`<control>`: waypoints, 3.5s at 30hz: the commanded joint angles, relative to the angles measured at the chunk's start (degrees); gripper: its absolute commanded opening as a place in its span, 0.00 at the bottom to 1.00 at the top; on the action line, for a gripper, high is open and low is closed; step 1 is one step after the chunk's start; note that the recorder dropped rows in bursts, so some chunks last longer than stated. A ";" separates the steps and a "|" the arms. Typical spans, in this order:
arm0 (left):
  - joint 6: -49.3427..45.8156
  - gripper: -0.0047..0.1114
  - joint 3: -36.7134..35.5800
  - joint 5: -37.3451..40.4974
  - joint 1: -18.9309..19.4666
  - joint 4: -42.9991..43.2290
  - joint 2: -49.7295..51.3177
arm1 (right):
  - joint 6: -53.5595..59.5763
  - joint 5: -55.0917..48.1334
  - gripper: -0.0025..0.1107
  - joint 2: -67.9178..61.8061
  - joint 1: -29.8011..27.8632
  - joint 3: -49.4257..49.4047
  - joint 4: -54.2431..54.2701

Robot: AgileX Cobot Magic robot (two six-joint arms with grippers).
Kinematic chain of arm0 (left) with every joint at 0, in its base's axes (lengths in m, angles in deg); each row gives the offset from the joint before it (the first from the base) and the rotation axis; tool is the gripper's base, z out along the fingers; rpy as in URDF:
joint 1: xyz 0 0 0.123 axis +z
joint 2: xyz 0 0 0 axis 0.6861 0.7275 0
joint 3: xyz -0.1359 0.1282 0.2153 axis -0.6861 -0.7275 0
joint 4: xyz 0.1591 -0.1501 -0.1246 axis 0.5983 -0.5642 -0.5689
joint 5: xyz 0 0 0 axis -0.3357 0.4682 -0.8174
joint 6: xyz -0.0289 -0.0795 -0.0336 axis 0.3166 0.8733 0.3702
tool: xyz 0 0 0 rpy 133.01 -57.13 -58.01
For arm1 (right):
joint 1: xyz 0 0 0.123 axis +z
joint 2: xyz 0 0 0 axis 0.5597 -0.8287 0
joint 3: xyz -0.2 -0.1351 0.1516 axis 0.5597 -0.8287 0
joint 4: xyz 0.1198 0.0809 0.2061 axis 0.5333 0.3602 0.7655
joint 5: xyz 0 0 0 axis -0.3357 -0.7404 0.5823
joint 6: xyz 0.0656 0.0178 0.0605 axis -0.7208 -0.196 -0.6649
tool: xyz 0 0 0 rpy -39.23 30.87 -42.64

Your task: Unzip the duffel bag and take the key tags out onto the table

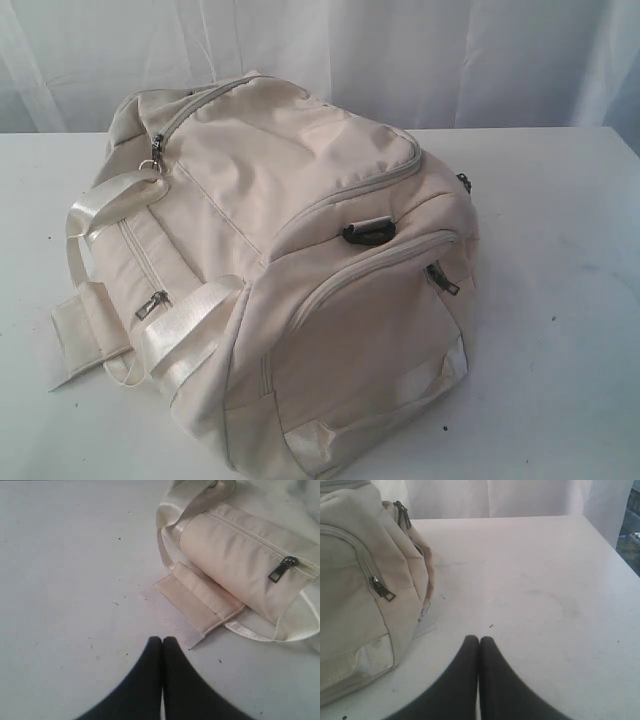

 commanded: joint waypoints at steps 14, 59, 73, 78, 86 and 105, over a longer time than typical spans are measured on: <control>-0.21 0.04 -0.21 -9.91 0.05 0.01 -0.28 | -0.41 11.19 0.02 0.26 0.11 -0.05 -0.46; -11.56 0.04 40.98 20.42 -12.07 3.64 33.74 | -2.04 -12.73 0.02 -65.92 42.45 58.40 -1.50; -11.56 0.04 38.94 17.99 -16.26 3.64 33.74 | -36.70 -21.80 0.12 -89.06 54.54 69.16 -23.88; -11.56 0.04 38.94 17.99 -16.38 3.64 33.74 | -38.80 -20.92 0.50 -89.74 54.54 69.16 -22.55; -11.56 0.04 38.94 17.99 -16.38 3.64 33.74 | -37.32 -21.04 0.79 -89.74 54.54 69.90 -16.61; -11.56 0.04 38.94 17.83 -16.39 3.54 33.74 | -35.28 -29.70 0.16 -96.72 54.43 69.90 -24.29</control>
